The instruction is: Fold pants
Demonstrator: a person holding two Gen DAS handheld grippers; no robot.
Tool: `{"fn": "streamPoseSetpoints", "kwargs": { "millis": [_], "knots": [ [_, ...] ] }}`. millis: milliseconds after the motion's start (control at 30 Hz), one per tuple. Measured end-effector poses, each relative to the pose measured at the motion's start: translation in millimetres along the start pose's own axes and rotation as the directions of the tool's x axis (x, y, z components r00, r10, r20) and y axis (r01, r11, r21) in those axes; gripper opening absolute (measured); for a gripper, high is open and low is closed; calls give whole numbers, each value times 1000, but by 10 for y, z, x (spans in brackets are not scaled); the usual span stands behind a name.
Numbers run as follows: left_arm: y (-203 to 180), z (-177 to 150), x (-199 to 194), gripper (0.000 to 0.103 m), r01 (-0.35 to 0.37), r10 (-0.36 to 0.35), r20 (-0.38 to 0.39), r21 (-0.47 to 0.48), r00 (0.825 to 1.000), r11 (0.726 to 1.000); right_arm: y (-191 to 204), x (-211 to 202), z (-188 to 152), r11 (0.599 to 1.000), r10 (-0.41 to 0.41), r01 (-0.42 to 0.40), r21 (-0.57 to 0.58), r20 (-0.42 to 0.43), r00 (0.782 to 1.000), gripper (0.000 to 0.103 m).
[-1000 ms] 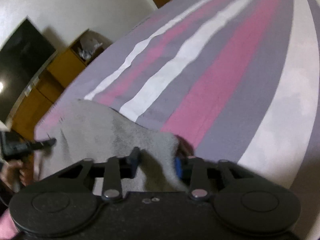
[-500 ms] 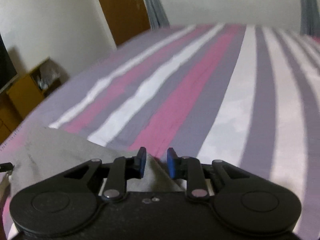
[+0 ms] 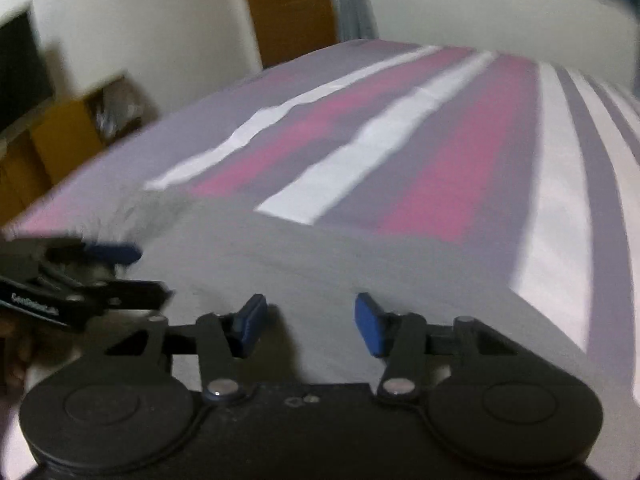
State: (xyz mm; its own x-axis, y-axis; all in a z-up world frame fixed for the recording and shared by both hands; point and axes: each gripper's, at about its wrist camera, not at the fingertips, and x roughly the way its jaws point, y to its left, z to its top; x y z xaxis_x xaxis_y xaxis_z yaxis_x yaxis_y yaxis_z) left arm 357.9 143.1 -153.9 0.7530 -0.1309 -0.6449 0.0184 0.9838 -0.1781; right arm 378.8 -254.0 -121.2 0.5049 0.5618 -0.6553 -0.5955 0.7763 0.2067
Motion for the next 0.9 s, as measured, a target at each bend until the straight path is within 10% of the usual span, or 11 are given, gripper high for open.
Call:
{"fn": "streamPoseSetpoints", "kwargs": {
  "millis": [100, 500, 733, 900],
  "knots": [
    [-57, -155, -3, 96, -26, 26, 2, 91, 1000, 995, -412, -438, -141, 995, -71, 63, 83, 95, 993, 63],
    [-84, -180, -132, 96, -24, 25, -30, 31, 999, 999, -2062, -2077, -1194, 900, -288, 250, 356, 55, 956, 58],
    [-274, -160, -515, 96, -2, 3, 42, -26, 999, 1000, -2675, -2862, -1737, 650, -566, 502, 571, -77, 820, 53],
    [-849, -358, -596, 96, 85, -87, 22, 76, 996, 993, -1843, -2931, -1613, 826, -404, 282, 488, 166, 899, 57]
  ]
}}
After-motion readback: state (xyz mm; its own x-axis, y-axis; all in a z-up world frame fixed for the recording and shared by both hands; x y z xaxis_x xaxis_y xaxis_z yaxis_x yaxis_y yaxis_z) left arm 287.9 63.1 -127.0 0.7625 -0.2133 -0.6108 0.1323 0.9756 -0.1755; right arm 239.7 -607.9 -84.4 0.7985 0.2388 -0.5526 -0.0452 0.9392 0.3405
